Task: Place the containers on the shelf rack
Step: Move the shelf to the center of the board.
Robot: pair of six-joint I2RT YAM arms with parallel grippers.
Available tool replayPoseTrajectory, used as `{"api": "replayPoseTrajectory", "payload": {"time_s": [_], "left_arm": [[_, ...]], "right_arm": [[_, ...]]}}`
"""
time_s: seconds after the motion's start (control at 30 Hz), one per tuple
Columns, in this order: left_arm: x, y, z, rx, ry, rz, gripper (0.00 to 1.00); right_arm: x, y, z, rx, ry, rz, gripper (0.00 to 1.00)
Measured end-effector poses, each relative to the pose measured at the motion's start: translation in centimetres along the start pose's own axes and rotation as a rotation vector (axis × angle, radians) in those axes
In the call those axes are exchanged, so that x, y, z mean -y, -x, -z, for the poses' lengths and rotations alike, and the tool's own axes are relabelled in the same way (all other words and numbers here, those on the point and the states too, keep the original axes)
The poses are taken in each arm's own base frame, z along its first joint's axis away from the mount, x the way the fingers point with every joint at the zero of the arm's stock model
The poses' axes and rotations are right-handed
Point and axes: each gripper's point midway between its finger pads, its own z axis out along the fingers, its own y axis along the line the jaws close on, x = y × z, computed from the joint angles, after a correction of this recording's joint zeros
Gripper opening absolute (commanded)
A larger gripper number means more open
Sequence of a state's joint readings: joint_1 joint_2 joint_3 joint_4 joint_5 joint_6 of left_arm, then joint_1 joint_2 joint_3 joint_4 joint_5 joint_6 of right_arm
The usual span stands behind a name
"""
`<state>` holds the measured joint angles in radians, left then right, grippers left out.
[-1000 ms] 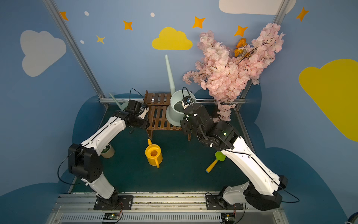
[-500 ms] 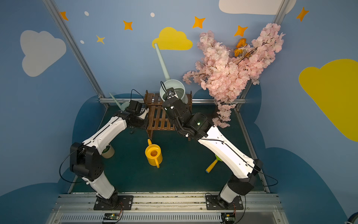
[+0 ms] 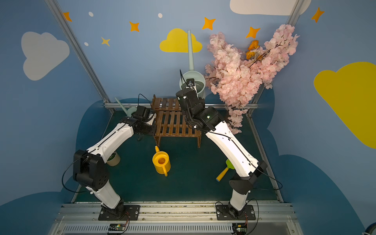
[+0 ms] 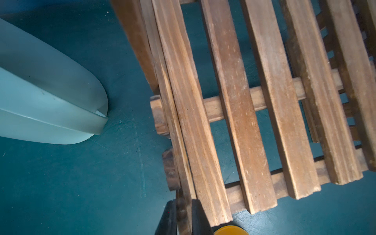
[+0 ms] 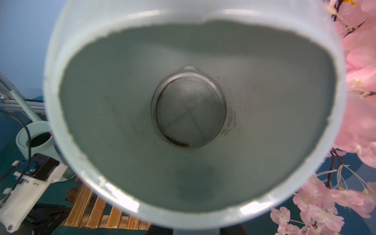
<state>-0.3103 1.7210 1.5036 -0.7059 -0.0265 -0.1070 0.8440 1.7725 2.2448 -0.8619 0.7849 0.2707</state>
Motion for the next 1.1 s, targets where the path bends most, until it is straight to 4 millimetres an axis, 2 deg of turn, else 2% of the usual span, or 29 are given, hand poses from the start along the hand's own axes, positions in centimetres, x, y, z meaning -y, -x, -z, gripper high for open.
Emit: {"api": "replayPoseTrajectory", "payload": {"time_s": [0.13,0.37,0.77,0.97,1.1], "left_arm": [[1.0,-0.4,0.2,0.002,-0.035,0.006,0.15],[2.8,-1.2,0.5,-0.013,-0.082,-0.005,0.18],[3.7,-1.6,0.6,-0.033,-0.132,0.020,0.30],[4.0,-1.8,0.5,-0.038,-0.145,0.020,0.33],[4.0,-2.2,0.3,-0.051,-0.147,0.020,0.34]], "right_arm": [[0.1,0.3,-0.3,-0.010,0.002,-0.030,0.00],[-0.6,1.1,0.2,-0.036,0.043,-0.067,0.00],[1.1,-1.9,-0.4,-0.167,0.011,-0.106,0.00],[1.5,-2.1,-1.2,-0.177,-0.004,-0.131,0.00],[1.5,-2.1,-1.2,-0.177,-0.005,-0.141,0.06]]}}
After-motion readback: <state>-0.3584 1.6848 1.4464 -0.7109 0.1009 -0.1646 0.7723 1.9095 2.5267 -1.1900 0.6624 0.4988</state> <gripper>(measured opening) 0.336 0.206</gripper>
